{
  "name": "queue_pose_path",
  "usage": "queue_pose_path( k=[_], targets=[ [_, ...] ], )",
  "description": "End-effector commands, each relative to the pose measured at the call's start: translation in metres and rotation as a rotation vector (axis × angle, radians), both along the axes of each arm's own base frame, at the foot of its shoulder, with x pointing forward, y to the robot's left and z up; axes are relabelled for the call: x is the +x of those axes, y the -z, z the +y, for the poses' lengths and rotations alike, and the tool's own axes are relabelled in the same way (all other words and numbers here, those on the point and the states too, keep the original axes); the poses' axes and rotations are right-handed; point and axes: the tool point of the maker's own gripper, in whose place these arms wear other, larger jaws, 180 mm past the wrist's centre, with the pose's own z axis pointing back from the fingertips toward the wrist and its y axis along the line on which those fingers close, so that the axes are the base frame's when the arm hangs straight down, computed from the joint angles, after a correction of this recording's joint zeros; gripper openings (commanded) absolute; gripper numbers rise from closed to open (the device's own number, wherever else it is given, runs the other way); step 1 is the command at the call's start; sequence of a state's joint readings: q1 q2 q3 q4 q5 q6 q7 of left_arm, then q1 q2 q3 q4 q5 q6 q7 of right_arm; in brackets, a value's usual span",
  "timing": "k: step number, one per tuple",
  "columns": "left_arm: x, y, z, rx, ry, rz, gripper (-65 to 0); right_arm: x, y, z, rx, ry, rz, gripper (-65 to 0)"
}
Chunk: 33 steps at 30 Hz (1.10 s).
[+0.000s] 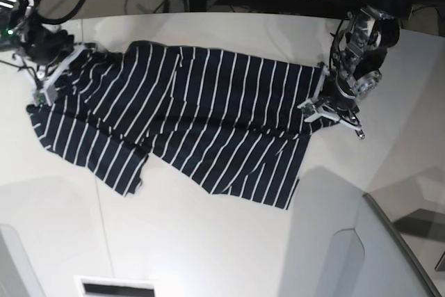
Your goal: Layout the t-shirt on the table in an organized manner, then fold the t-shirt properly
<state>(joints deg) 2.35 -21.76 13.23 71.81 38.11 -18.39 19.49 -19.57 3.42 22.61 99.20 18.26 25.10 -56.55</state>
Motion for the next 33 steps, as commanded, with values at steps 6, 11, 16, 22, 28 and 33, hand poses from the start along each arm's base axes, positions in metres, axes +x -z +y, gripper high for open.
queue_pose_path(
  k=[6, 11, 16, 22, 28, 33],
  targets=[
    [0.028, -0.048, -0.007, 0.030, -0.002, -0.122, -65.0, 0.006, -0.020, -0.005, -0.033, -0.018, -0.016, -55.8],
    [0.041, -0.077, -0.017, 0.029, 0.002, -0.195, -65.0, 0.008, -0.061, -0.012, -0.120, -0.040, -0.097, -42.0],
    [0.057, -0.085, -0.033, -0.008, 0.003, -0.226, -65.0, 0.037, -0.066, -0.038, -0.140, 0.012, -0.156, -41.3],
    [0.079, -0.053, -0.053, -0.074, -0.067, -0.158, -65.0, 0.086, -0.037, -0.063, -0.070, 0.077, -0.173, -52.1],
    [0.085, -0.023, -0.073, -0.136, -0.080, -0.088, -65.0, 0.094, 0.004, -0.065, 0.024, 0.129, -0.062, -64.4],
    [0.080, -0.004, -0.067, -0.133, -0.098, -0.035, -65.0, 0.109, 0.019, -0.060, 0.069, 0.148, -0.078, -64.7]
  ],
)
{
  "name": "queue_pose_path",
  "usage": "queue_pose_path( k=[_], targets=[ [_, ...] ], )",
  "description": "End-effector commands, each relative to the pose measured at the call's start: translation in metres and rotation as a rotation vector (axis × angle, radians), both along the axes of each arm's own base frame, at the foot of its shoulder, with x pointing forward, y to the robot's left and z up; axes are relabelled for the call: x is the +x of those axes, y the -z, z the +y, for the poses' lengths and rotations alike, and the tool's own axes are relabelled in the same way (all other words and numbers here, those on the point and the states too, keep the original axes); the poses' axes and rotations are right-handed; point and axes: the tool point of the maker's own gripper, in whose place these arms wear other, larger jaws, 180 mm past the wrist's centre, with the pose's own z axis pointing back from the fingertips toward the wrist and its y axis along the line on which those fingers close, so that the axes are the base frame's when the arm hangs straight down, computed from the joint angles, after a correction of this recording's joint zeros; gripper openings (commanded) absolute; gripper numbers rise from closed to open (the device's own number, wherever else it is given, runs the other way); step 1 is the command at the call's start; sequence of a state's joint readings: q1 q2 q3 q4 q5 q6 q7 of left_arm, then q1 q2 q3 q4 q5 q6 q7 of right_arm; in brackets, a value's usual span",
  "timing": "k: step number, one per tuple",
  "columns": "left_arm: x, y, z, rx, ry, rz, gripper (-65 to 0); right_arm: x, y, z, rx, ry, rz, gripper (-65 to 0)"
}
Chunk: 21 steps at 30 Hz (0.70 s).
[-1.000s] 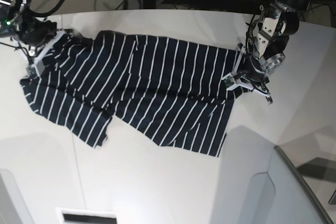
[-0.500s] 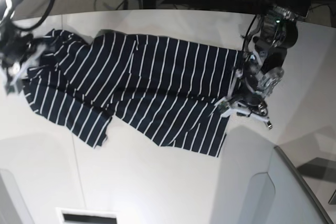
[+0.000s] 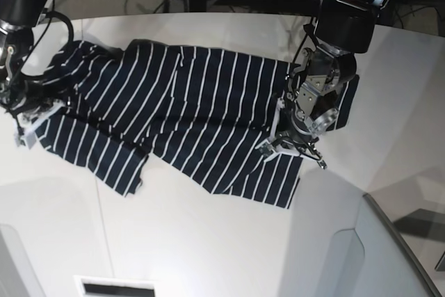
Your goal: Layout the t-shirt on the table in an organized manner, then fold the t-shirt properly
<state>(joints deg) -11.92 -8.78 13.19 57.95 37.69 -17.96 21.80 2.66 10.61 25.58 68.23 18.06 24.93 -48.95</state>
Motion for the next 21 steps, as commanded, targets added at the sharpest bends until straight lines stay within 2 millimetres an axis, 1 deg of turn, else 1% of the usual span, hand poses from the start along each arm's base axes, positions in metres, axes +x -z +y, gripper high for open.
queue_pose_path(
  k=[1, 4, 6, 8, 10, 12, 13, 15, 16, 17, 21],
  targets=[
    [0.010, -0.006, 0.009, 0.018, -0.017, -0.007, -65.0, 0.016, -0.008, -0.009, -0.019, -0.012, -0.036, -64.7],
    [0.011, 0.001, 0.015, 0.028, -0.029, 0.019, -65.0, 0.028, 0.006, -0.011, -0.020, -0.041, -0.023, -64.8],
    [0.013, 0.003, 0.019, 0.033, -0.037, 0.029, -65.0, 0.041, 0.013, -0.014, -0.018, -0.047, -0.036, -64.8],
    [0.017, 0.004, 0.022, 0.029, -0.050, 0.017, -65.0, 0.054, 0.017, -0.017, -0.017, -0.046, -0.049, -64.8],
    [0.023, 0.005, 0.026, 0.024, -0.060, -0.005, -65.0, 0.069, 0.018, -0.018, -0.020, -0.050, -0.070, -64.7],
    [0.027, 0.008, 0.032, 0.029, -0.083, -0.015, -65.0, 0.087, 0.015, -0.014, -0.025, -0.066, -0.104, -64.5],
    [0.029, 0.009, 0.035, 0.032, -0.093, -0.018, -65.0, 0.096, 0.010, -0.016, -0.035, -0.073, -0.126, -64.5],
    [0.031, 0.011, 0.038, 0.032, -0.105, -0.022, -65.0, 0.111, 0.005, -0.013, -0.049, -0.090, -0.168, -64.4],
    [0.033, 0.012, 0.036, 0.027, -0.109, -0.025, -65.0, 0.122, -0.001, -0.012, -0.056, -0.095, -0.202, -64.2],
    [0.036, 0.012, 0.038, 0.027, -0.114, -0.030, -65.0, 0.133, -0.009, -0.011, -0.062, -0.099, -0.235, -64.2],
    [0.045, 0.010, 0.043, 0.029, -0.128, -0.033, -65.0, 0.162, -0.030, -0.013, -0.071, -0.084, -0.328, -64.2]
  ],
)
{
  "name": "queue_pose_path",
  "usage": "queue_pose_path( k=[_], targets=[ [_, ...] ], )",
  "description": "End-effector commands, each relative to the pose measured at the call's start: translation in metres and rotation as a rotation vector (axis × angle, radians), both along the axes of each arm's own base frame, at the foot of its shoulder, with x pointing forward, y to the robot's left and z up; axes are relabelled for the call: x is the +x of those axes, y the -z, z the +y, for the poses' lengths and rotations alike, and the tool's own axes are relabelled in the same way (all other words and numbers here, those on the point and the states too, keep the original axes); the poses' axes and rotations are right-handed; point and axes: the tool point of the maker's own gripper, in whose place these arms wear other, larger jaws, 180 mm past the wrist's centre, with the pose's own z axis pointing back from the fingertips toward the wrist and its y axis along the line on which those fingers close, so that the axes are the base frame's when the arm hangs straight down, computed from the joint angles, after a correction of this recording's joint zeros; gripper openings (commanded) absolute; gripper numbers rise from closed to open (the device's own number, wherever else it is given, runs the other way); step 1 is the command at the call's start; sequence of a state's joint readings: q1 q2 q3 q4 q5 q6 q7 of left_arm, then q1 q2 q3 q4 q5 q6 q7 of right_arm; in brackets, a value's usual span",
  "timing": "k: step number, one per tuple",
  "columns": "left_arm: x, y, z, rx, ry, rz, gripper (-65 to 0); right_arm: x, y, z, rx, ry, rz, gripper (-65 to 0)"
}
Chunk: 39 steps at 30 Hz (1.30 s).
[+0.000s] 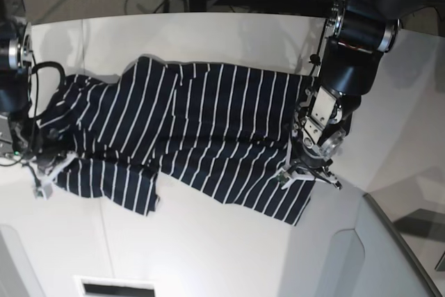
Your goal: Layout the t-shirt on the table in an organized manner, then fold the t-shirt properly
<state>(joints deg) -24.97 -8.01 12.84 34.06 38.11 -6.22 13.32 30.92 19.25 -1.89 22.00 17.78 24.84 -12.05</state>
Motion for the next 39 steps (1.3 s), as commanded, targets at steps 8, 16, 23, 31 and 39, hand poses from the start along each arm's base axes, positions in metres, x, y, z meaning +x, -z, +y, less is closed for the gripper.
queue_pose_path(
  k=[8, 16, 23, 31, 39],
  targets=[
    [0.050, -0.074, 0.020, -0.143, -0.180, -0.203, -65.0, 0.064, -0.086, -0.041, -0.063, 0.033, -0.239, -64.2],
    [0.020, -0.106, 0.027, -0.185, -0.145, -0.269, -65.0, 0.023, -0.115, -0.008, -0.162, -0.124, -0.167, -59.9],
    [-0.065, -0.064, 0.035, -0.131, -0.098, -0.143, -65.0, -0.014, -0.099, 0.068, -0.100, -0.227, -0.147, -20.0],
    [-0.129, -0.048, 0.037, -0.099, -0.074, -0.075, -65.0, -0.017, -0.047, 0.106, -0.052, -0.316, -0.020, -19.1],
    [-0.146, -0.044, 0.037, -0.093, -0.073, -0.053, -65.0, -0.020, -0.010, 0.113, -0.006, -0.300, 0.038, -19.1]
  ],
)
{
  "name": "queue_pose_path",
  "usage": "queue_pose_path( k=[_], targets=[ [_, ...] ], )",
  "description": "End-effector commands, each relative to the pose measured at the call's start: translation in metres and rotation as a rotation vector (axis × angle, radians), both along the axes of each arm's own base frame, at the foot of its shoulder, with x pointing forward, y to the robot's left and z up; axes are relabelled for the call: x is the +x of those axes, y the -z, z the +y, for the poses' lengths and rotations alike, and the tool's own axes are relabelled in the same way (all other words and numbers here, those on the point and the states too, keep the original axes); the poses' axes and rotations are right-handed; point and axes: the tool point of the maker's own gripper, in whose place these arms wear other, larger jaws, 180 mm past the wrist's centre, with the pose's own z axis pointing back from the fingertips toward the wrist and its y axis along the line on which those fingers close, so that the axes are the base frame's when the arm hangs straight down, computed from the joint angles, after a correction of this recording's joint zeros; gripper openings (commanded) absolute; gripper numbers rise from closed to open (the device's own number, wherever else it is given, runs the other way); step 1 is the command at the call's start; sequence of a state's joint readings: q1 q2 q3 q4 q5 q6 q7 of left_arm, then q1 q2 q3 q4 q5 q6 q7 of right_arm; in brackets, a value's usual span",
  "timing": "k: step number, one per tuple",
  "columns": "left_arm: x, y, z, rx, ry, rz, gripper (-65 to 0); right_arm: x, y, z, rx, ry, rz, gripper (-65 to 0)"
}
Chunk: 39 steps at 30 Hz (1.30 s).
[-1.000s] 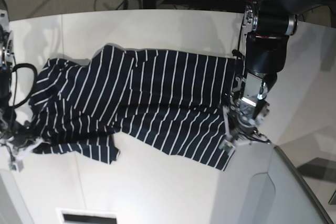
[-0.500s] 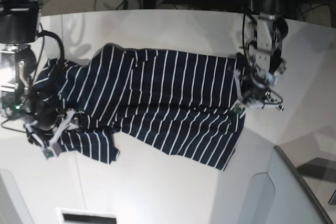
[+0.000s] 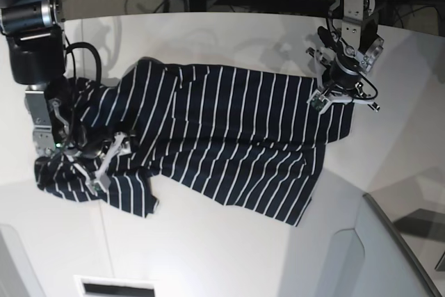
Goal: Layout the t-shirt on the table in an organized manner, then fold the t-shirt properly
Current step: 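Pull the collar end with the right gripper away from the left gripper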
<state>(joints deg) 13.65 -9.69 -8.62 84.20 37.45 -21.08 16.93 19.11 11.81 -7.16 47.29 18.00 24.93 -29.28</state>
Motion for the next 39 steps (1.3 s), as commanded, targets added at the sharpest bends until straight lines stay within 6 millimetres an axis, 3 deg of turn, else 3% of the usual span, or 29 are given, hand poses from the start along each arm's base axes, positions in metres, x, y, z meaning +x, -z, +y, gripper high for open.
queue_pose_path(
  k=[1, 4, 6, 11, 13, 18, 25, 33, 39],
  targets=[
    [0.007, -0.010, 0.009, 0.010, -0.015, -0.041, -65.0, 0.020, -0.017, -0.003, 0.006, 0.005, -0.063, -19.1],
    [0.006, -0.012, 0.018, 0.014, -0.044, -0.046, -65.0, 0.019, -0.014, -0.003, 0.009, 0.009, -0.059, -20.9],
    [0.007, -0.013, 0.020, 0.015, -0.049, -0.049, -65.0, 0.017, -0.013, -0.003, 0.009, 0.009, -0.056, -27.2],
    [0.008, -0.013, 0.020, 0.016, -0.049, -0.050, -65.0, 0.016, -0.013, -0.003, 0.009, 0.009, -0.054, -65.0],
    [0.009, -0.014, 0.021, 0.018, -0.048, -0.052, -65.0, 0.017, -0.014, -0.002, 0.012, 0.008, -0.058, -63.0],
    [0.009, -0.014, 0.022, 0.020, -0.049, -0.052, -65.0, 0.013, -0.021, -0.004, -0.010, -0.012, -0.046, -65.0],
    [0.010, -0.015, 0.022, 0.021, -0.049, -0.054, -65.0, -0.015, -0.064, 0.010, -0.065, -0.108, -0.139, -65.0],
    [0.011, -0.015, 0.022, 0.020, -0.048, -0.057, -65.0, -0.057, -0.101, -0.027, -0.138, -0.026, -0.161, -65.0],
    [0.011, -0.015, 0.022, 0.020, -0.048, -0.057, -65.0, -0.118, -0.120, -0.055, -0.240, 0.017, -0.112, -65.0]
  ],
)
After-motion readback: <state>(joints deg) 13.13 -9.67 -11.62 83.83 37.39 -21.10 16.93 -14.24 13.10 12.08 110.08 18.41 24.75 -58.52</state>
